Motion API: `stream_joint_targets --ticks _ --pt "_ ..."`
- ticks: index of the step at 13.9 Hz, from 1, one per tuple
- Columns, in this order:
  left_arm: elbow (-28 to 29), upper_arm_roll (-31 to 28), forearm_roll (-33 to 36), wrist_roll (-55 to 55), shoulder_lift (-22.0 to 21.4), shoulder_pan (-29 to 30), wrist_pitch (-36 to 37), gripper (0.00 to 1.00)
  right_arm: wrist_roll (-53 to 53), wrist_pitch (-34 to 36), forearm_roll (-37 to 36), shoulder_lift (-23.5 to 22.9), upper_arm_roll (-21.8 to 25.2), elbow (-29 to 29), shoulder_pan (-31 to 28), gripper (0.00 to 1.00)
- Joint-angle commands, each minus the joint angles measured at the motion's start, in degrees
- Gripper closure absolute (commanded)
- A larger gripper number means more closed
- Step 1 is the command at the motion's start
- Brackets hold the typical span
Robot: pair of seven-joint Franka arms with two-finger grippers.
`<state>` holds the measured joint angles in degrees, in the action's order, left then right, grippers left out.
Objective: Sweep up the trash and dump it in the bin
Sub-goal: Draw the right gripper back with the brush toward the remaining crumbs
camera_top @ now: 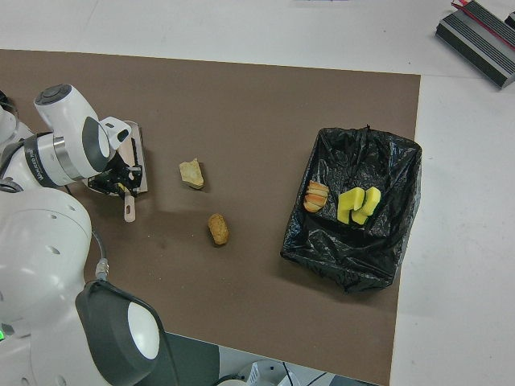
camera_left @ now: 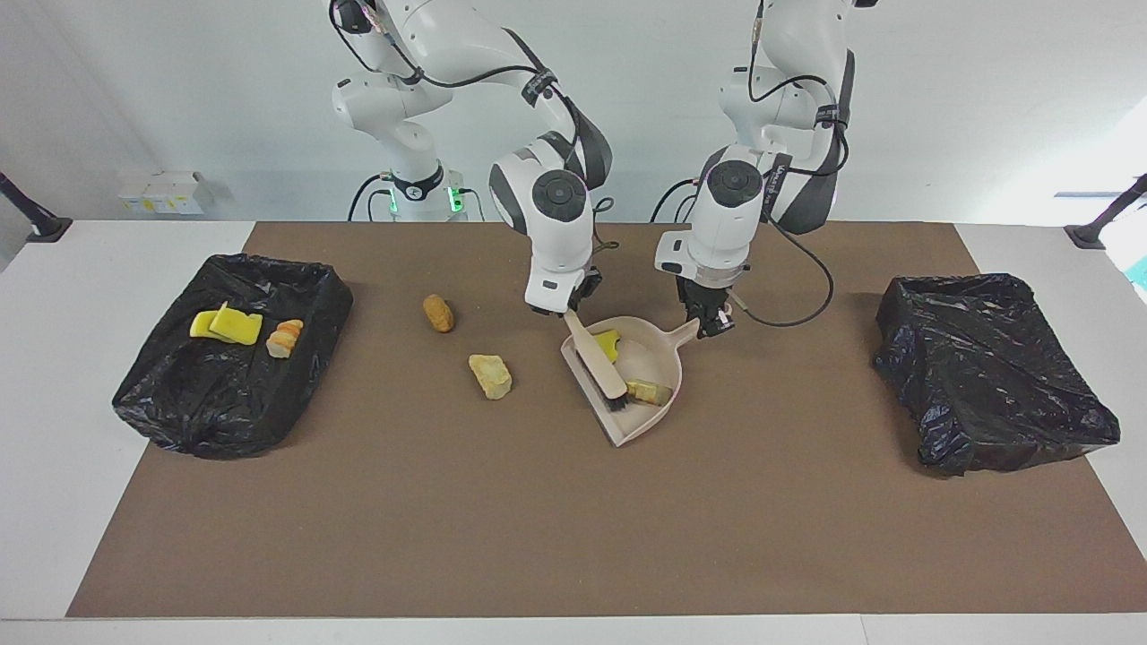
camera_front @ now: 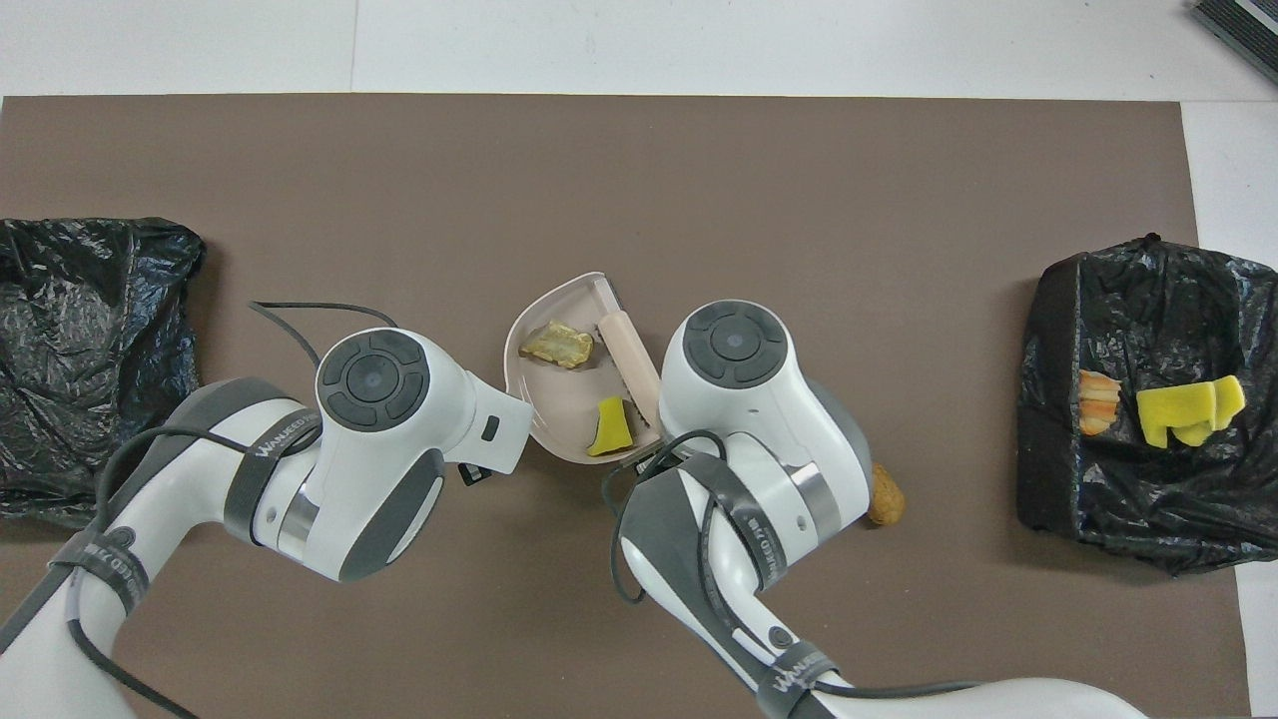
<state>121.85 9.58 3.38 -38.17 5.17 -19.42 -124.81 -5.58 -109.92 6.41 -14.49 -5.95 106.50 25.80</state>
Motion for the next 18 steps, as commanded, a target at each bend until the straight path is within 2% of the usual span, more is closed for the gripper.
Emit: stream_joint_targets --ticks 1,3,6,8,10,13,18 --pt "0.9 -0.8 -0.5 -5.6 -0.4 -1.1 -1.2 1.00 -0.7 6.3 1.4 5.7 -0.3 0.7 -4.9 1.00" --pt "0.9 -0.8 -0.4 -6.2 -0.3 -1.1 -1.2 1.00 -3.8 10.8 1.4 8.3 -0.3 1.2 -6.7 1.00" --pt "1.1 -0.8 -0.4 -8.7 -0.4 -1.1 -1.2 1.00 -21.1 16.0 1.5 9.7 -0.3 1.7 -6.7 1.00" --pt "1.1 -0.8 -0.5 -9.5 -0.5 -1.8 -1.4 1.00 -33.4 16.8 1.6 11.8 -0.4 5.3 -6.8 1.00" --pt "1.1 -0.8 -0.4 -9.6 -0.5 -2.3 -1.4 1.00 -40.7 17.1 1.6 14.7 -0.3 10.1 -8.2 1.00" --pt "1.1 -0.8 -0.5 -9.5 -0.5 -2.4 -1.5 1.00 -43.5 17.1 1.5 19.8 -0.2 18.1 -9.3 1.00" --pt "1.1 -0.8 -0.5 -9.0 -0.5 -2.4 -1.7 1.00 -49.5 16.7 1.4 27.0 -0.2 27.5 -11.0 1.00"
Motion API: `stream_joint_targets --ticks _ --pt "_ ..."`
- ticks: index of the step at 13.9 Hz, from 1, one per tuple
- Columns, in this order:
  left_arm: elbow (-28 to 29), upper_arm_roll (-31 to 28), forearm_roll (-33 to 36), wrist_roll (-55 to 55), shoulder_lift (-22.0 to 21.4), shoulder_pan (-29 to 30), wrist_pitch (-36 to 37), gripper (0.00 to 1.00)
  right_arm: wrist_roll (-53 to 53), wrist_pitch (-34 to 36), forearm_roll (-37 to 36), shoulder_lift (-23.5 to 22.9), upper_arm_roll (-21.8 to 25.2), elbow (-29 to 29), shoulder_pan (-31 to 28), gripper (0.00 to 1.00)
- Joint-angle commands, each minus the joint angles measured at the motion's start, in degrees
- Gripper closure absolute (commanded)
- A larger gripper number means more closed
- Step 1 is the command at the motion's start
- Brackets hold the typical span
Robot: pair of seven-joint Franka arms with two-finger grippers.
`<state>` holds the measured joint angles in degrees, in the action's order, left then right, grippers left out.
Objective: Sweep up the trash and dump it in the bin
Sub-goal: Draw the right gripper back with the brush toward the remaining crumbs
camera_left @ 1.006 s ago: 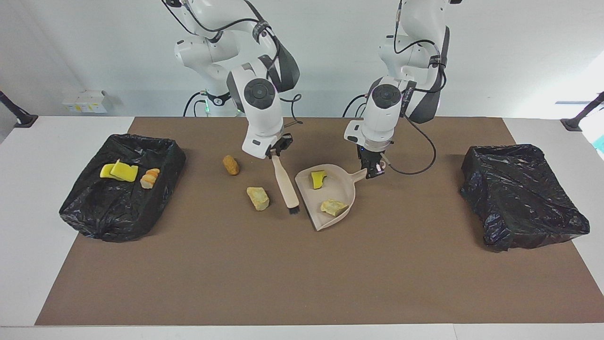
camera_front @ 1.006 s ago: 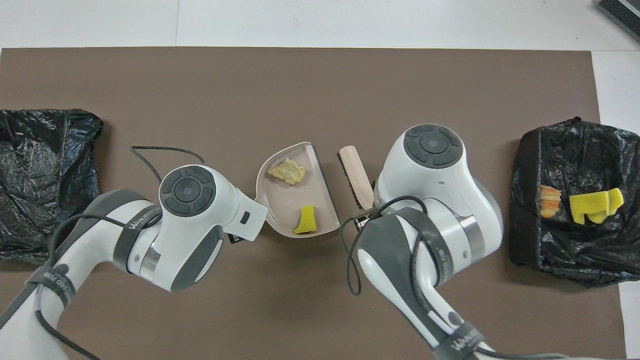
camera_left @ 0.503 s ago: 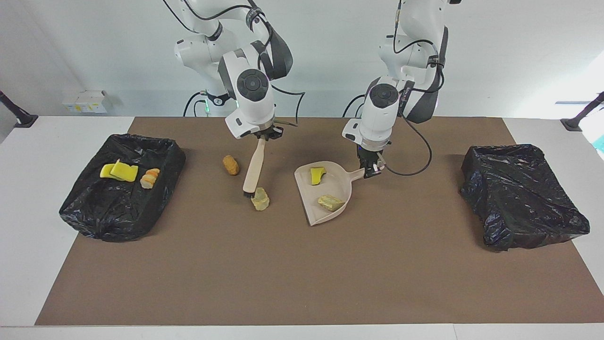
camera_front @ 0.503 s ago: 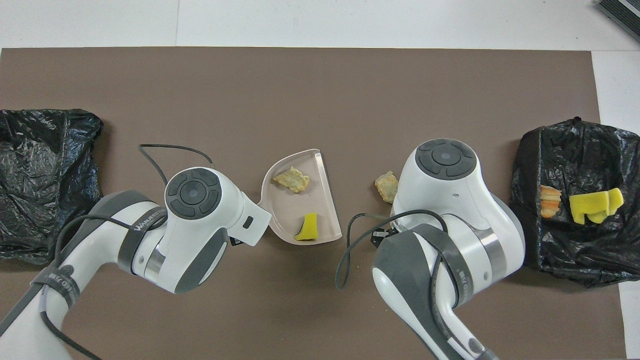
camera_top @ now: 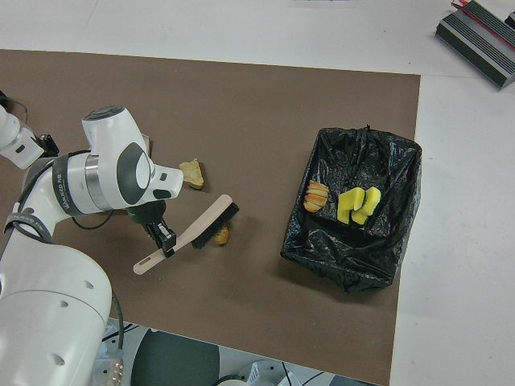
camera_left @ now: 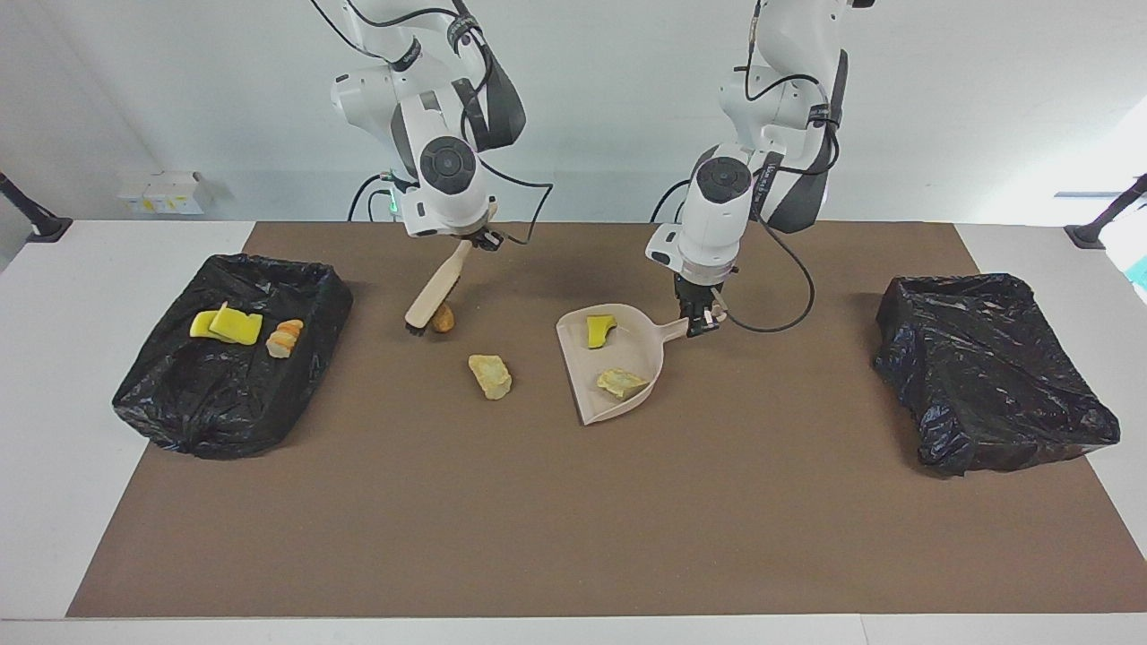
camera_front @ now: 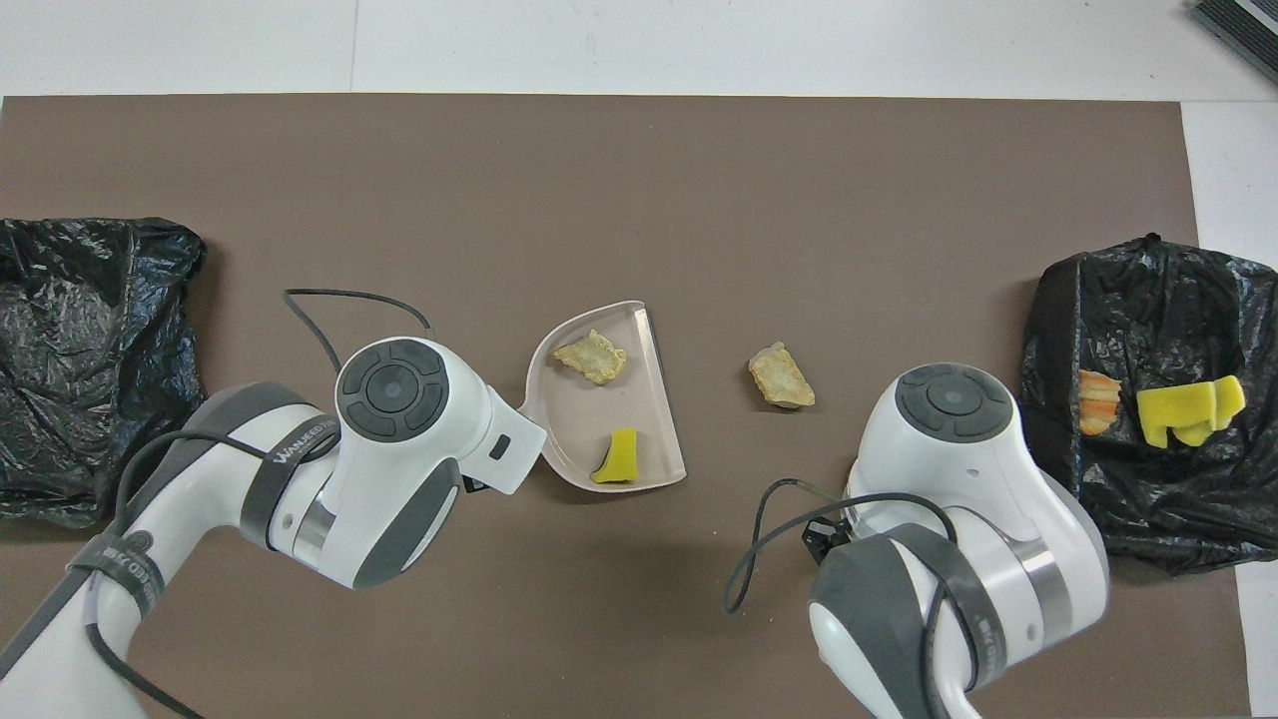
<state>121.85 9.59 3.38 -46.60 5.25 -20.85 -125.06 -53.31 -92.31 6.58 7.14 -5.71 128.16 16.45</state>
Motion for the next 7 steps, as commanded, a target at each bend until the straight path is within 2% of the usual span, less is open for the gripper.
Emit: stream_joint_targets --ticks 1,3,4,7 --pt "1.1 -0.8 -0.5 -0.6 -0.6 -0.9 -1.4 1.00 -1.9 -1.7 1.2 7.4 -0.5 8.9 -1.7 1.00" --pt "1.1 -0.8 -0.5 -0.5 -0.6 -0.9 -1.4 1.00 -0.8 -8.6 1.3 14.2 -0.5 18.8 -1.7 1.00" --pt "1.1 -0.8 -0.5 -0.5 -0.6 -0.9 -1.4 1.00 0.6 -10.8 1.3 15.7 -0.5 21.2 -1.9 1.00" --pt "1.1 -0.8 -0.5 -0.4 -0.6 -0.9 -1.4 1.00 8.5 -14.4 1.4 14.1 -0.6 20.8 -2.8 1.00"
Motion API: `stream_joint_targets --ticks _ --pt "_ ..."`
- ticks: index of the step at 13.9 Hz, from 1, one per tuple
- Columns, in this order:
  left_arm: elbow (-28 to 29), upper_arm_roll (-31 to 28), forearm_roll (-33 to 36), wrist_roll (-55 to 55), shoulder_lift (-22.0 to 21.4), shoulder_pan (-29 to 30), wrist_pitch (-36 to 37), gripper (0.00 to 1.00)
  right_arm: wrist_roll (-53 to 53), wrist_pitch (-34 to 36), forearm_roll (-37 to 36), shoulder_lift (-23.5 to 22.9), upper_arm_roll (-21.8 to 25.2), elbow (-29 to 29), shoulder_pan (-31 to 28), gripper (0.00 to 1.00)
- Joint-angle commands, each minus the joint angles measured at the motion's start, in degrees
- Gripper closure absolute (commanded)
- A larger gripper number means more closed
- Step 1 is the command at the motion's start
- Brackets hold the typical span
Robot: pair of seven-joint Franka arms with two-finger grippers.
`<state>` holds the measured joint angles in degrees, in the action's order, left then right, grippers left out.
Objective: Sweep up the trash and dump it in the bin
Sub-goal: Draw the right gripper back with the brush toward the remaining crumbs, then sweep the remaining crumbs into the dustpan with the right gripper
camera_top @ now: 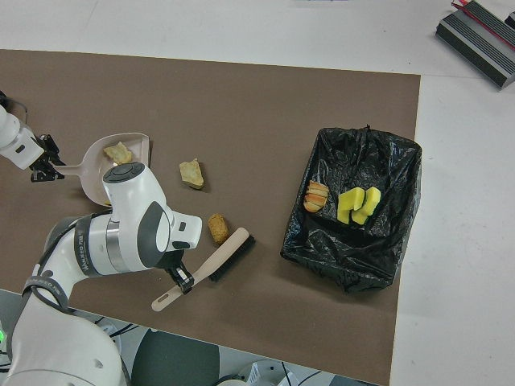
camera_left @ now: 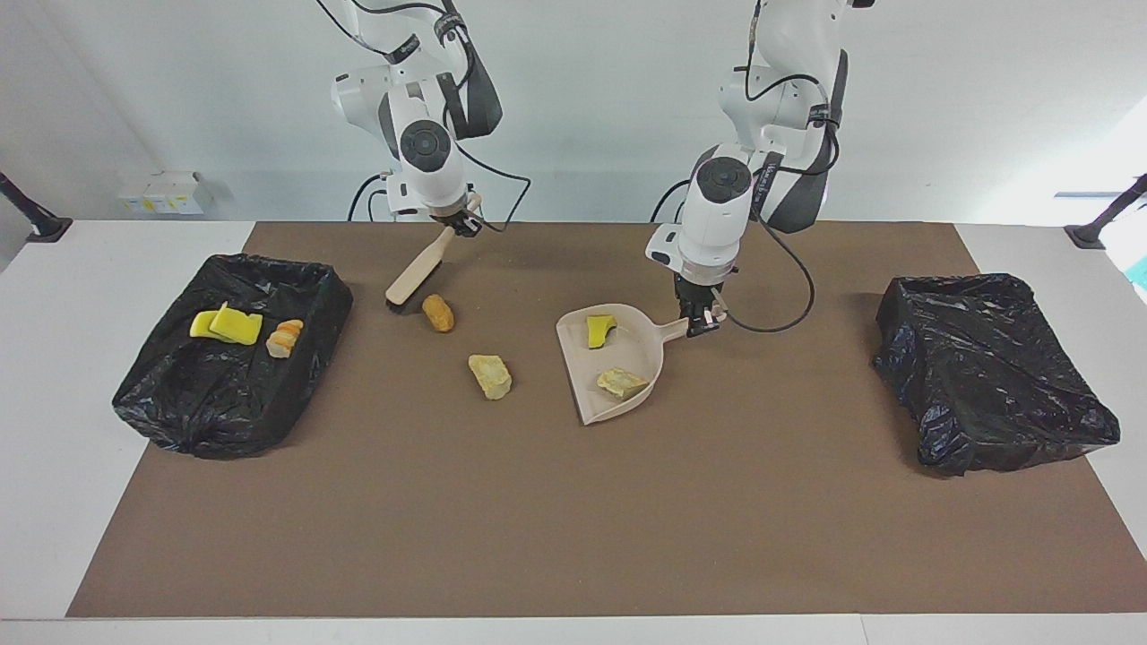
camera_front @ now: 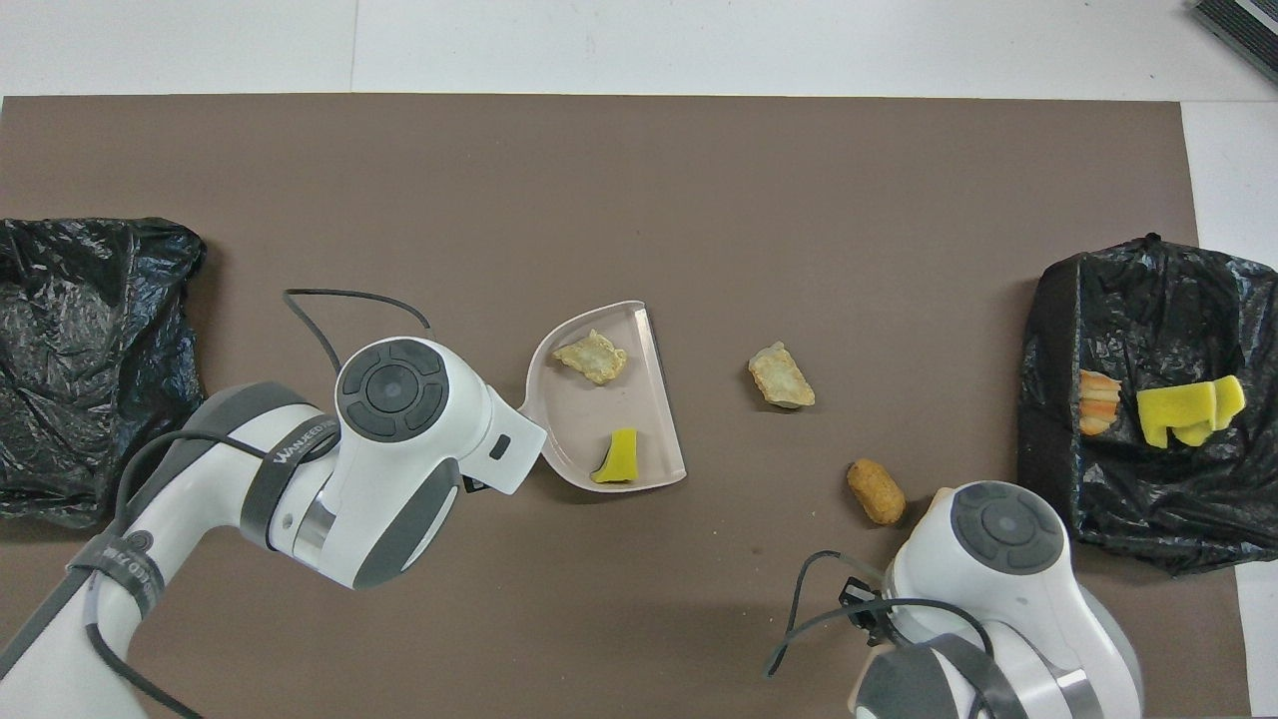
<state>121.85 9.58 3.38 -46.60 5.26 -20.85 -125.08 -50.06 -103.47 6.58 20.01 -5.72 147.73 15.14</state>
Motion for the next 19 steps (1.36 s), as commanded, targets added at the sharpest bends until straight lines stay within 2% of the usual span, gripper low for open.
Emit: stream_joint_targets --ticks 1,2,4,6,11,13,16,19 --pt "1.1 -0.8 -0.5 -0.1 -0.6 -0.9 -1.4 1.00 7.3 -6.5 1.4 -0.7 -0.6 1.0 -1.1 1.00" --pt "1.1 -0.8 -0.5 0.1 -0.6 -0.9 -1.4 1.00 8.9 -8.8 1.4 -3.6 -0.6 -1.1 -0.9 1.00" --pt "1.1 -0.8 -0.5 0.1 -0.6 -0.9 -1.4 1.00 12.8 -6.9 1.2 -8.7 -0.6 -8.0 -0.7 1.00" --pt "1.1 -0.8 -0.5 0.2 -0.6 -0.9 -1.4 1.00 22.0 -7.6 1.1 -11.6 -0.6 -11.6 -1.1 1.00" --pt "1.5 -0.7 -0.5 6.8 -0.9 -1.4 -1.4 1.00 36.7 -8.9 0.5 -20.9 -0.6 -21.1 -1.2 1.00" --pt "1.5 -0.7 -0.5 6.9 -0.9 -1.3 -1.4 1.00 37.4 -8.7 0.5 -24.1 -1.2 -24.7 -0.2 1.00" --pt "1.5 -0.7 -0.5 6.9 -0.9 -1.4 -1.3 1.00 37.6 -9.1 1.6 -26.7 -1.3 -28.0 4.8 1.00" --pt "1.5 -0.8 -0.5 6.9 -0.9 -1.2 -1.4 1.00 37.1 -14.7 9.9 -29.4 -1.4 -28.7 9.5 1.00"
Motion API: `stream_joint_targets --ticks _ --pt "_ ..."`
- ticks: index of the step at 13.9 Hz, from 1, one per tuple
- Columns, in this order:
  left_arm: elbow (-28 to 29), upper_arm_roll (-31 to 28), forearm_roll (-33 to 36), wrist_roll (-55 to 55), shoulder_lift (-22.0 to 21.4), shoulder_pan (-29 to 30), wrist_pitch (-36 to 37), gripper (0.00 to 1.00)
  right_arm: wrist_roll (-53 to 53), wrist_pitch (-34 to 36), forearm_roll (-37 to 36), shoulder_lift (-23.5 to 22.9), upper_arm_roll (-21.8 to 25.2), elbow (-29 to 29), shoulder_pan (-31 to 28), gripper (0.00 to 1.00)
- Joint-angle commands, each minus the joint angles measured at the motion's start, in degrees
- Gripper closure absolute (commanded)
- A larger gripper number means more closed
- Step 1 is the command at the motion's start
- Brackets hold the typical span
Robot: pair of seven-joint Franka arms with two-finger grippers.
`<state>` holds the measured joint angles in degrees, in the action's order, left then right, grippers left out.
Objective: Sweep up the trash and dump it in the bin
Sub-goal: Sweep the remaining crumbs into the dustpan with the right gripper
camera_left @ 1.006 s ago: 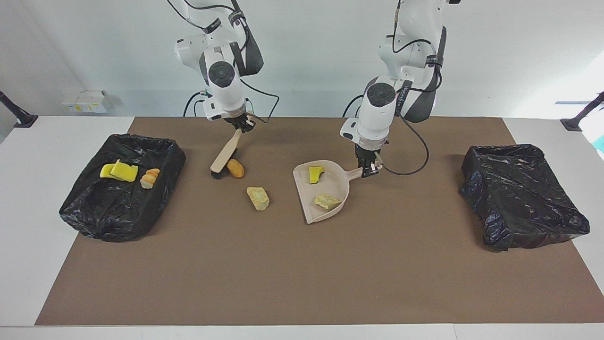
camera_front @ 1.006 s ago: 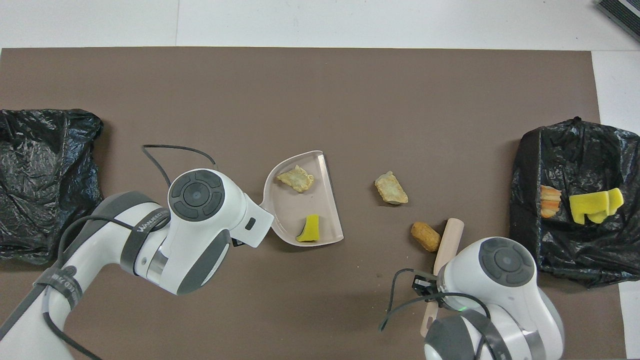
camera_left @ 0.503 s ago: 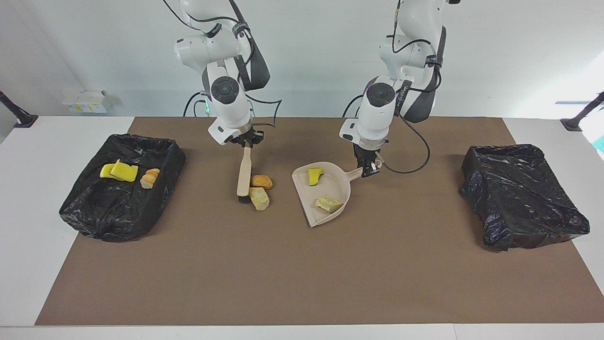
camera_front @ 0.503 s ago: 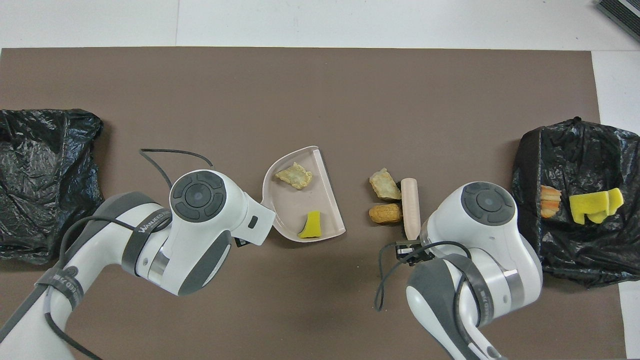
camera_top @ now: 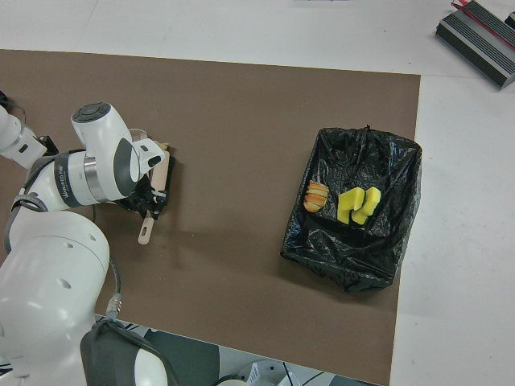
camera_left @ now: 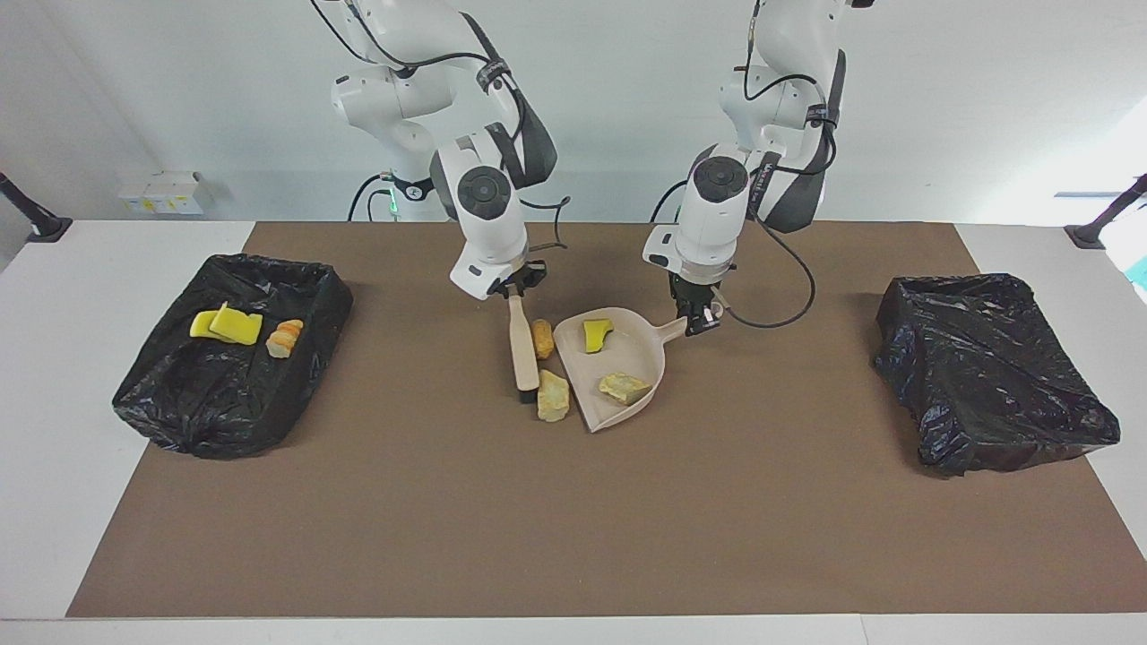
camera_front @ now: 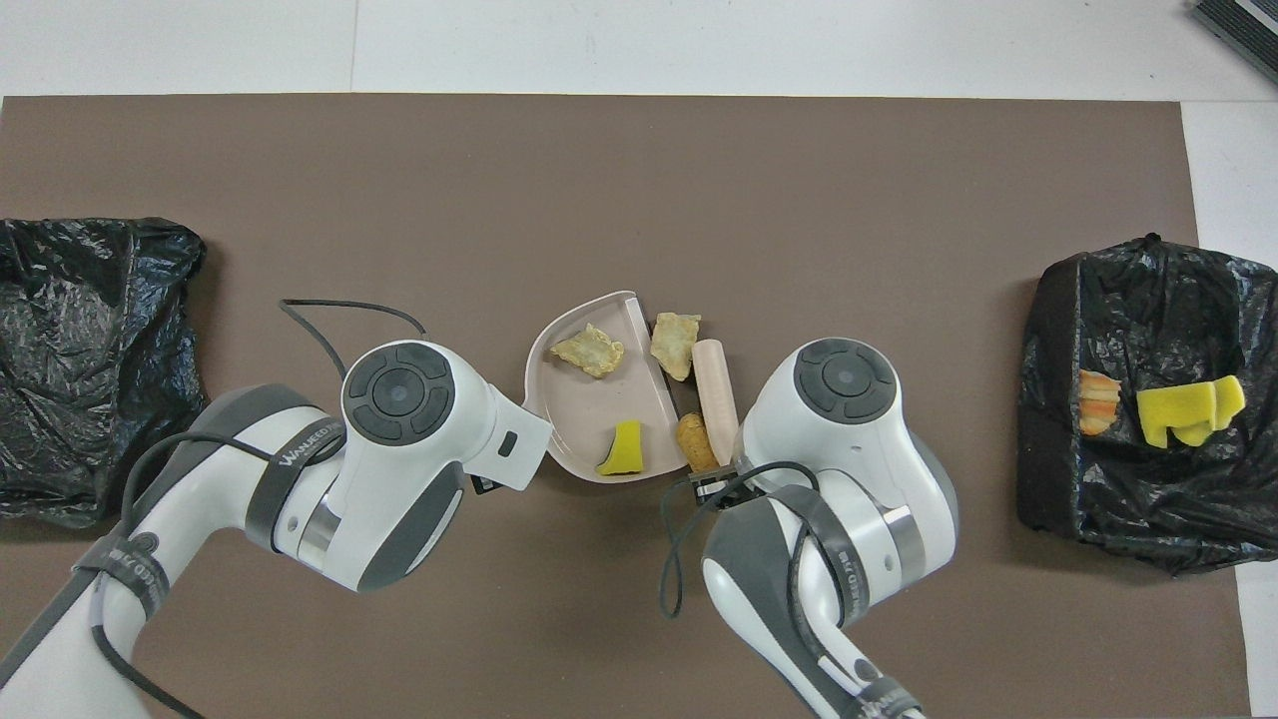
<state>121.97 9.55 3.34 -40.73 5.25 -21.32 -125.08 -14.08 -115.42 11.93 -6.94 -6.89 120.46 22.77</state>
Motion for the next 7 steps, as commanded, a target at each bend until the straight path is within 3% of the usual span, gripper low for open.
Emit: stream_joint_targets --ticks 1,5,7 --pt "1.4 -0.8 -0.4 1.0 -0.9 -0.8 -1.4 1.00 0.9 -3.8 6.6 -3.3 -0.2 -2.8 3.5 1.00" --pt "1.4 -0.8 -0.4 2.5 -0.9 -0.7 -1.6 1.00 0.6 -2.7 10.7 -4.3 -0.2 -6.8 6.3 1.00" --pt "1.4 -0.8 -0.4 7.6 -0.9 -0.7 -1.5 1.00 -0.3 2.0 10.7 -2.5 -0.1 -7.3 5.7 1.00"
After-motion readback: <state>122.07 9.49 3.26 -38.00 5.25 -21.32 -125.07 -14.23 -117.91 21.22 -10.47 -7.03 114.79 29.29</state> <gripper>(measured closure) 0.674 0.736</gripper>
